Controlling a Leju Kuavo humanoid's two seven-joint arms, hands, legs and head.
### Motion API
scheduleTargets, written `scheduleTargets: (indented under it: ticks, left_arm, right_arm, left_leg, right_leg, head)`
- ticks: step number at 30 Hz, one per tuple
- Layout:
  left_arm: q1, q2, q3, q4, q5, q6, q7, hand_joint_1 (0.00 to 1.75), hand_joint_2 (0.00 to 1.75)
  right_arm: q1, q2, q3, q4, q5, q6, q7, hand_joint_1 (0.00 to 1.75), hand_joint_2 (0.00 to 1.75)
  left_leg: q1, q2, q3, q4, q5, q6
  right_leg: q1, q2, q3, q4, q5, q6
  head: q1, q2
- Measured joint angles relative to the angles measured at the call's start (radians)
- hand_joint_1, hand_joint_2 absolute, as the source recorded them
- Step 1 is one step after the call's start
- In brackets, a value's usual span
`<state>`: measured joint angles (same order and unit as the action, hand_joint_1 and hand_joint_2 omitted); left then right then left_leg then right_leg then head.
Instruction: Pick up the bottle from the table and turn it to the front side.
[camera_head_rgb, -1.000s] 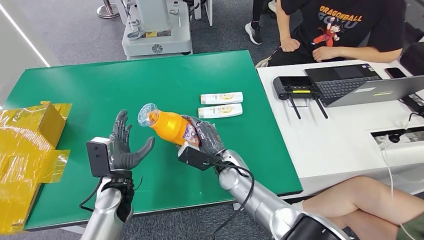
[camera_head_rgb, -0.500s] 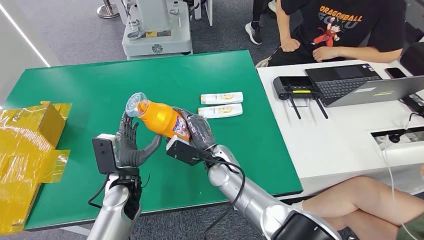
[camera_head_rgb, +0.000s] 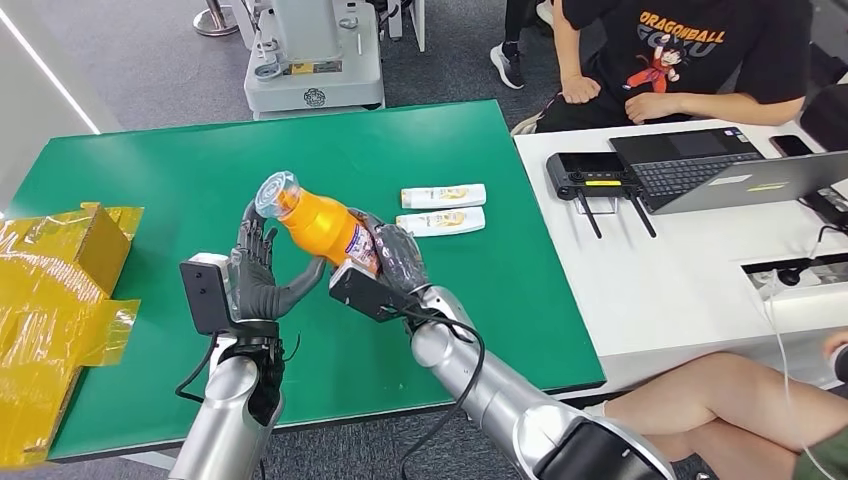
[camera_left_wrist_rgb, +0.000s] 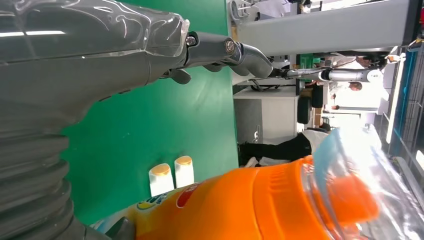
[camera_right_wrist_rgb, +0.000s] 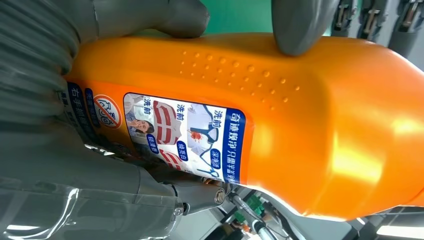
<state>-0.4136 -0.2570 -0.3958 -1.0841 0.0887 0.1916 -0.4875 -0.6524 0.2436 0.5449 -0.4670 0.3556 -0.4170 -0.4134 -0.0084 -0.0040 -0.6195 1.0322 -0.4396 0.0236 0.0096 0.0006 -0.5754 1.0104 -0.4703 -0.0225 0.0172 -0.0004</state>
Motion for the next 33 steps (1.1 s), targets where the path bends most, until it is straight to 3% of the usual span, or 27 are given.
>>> scheduleTargets:
  ticks: [19, 33]
  left_arm:
    - [-0.05, -0.012, -0.002, 0.026, 0.012, -0.013, 0.007, 0.0, 1.75]
    - [-0.118, -0.025, -0.002, 0.135, -0.045, 0.041, -0.011, 0.0, 1.75]
  right_arm:
    - [-0.046, 0.002, -0.018, 0.04, 0.101, 0.033, 0.043, 1.75, 1.75]
    - [-0.044, 0.002, -0.044, 0.045, 0.117, 0.051, 0.034, 1.75, 1.75]
  left_leg:
    - [0.0, 0.0, 0.0, 0.0, 0.0, 0.0]
    - [0.0, 0.0, -0.001, 0.0, 0.0, 0.0]
  right_leg:
    - [0.0, 0.0, 0.0, 0.0, 0.0, 0.0]
    - [0.0, 0.0, 0.0, 0.0, 0.0, 0.0]
  head:
    - [0.0, 0.0]
    - [0.0, 0.0]
